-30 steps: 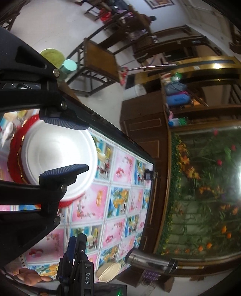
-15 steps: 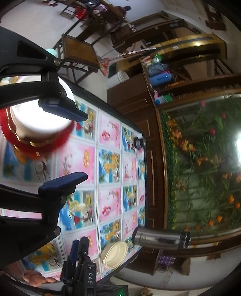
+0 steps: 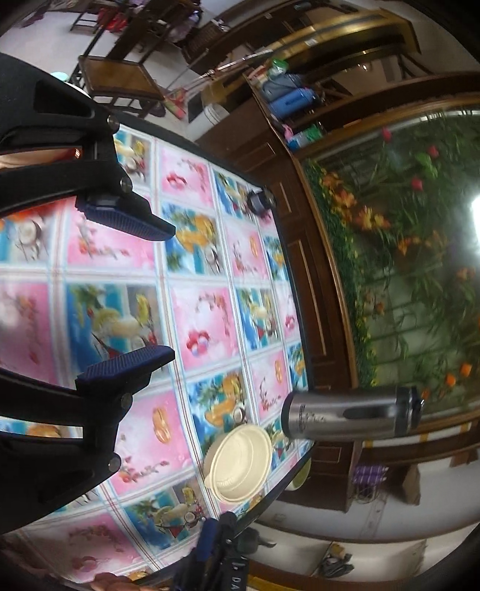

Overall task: Organize plates and bowls
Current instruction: 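Move the right gripper to the beige bowl and grasp its rim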

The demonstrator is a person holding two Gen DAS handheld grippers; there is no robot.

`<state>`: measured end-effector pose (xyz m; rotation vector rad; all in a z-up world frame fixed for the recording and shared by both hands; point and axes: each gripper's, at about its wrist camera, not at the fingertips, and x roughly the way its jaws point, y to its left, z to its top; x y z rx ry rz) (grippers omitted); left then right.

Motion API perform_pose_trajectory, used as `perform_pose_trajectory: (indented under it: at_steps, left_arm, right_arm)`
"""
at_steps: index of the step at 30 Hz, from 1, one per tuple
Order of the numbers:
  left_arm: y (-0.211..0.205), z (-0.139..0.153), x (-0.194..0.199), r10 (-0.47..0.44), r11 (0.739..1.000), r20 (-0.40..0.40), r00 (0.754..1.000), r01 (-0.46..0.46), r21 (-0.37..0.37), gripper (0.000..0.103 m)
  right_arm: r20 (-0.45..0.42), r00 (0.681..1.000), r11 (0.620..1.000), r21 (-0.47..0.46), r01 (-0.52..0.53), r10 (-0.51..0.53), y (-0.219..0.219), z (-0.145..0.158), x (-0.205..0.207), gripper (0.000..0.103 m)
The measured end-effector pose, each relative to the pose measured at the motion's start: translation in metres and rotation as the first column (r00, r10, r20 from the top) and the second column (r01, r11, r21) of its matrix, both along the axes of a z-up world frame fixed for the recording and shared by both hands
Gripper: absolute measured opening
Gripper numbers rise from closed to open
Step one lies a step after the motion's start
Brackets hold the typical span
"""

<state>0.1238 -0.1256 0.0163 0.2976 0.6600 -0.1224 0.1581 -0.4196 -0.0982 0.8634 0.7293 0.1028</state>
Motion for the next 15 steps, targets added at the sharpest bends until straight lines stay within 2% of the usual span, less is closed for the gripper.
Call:
perform_pose_trajectory:
  at_steps: [4,7,12,15]
  left_arm:
    - [-0.021,-0.006,0.014,-0.021,1.0,-0.011,1.0,0.021,0.021,0.059]
    - [-0.035,-0.01,0.023,-0.031,0.999,-0.023,0.999,0.032,0.03,0.059]
    - [-0.054,-0.018,0.034,-0.039,0.998,-0.047,0.998,0.041,0.044,0.059]
    - [-0.064,-0.022,0.035,-0.032,0.998,-0.051,0.998,0.035,0.061,0.059]
  right_arm:
    - [0.035,0.997,0.992,-0.104,0.07,-0.066,-0.019,0.005,0.003,0.032]
    - [0.069,0.99,0.982,-0.134,0.135,-0.126,-0.031,0.005,0.002,0.032]
    - [0.094,0.979,0.972,-0.14,0.191,-0.179,-0.046,0.001,0.001,0.032]
    - [0.075,0.978,0.977,-0.078,0.2,-0.194,-0.06,-0.012,0.001,0.032]
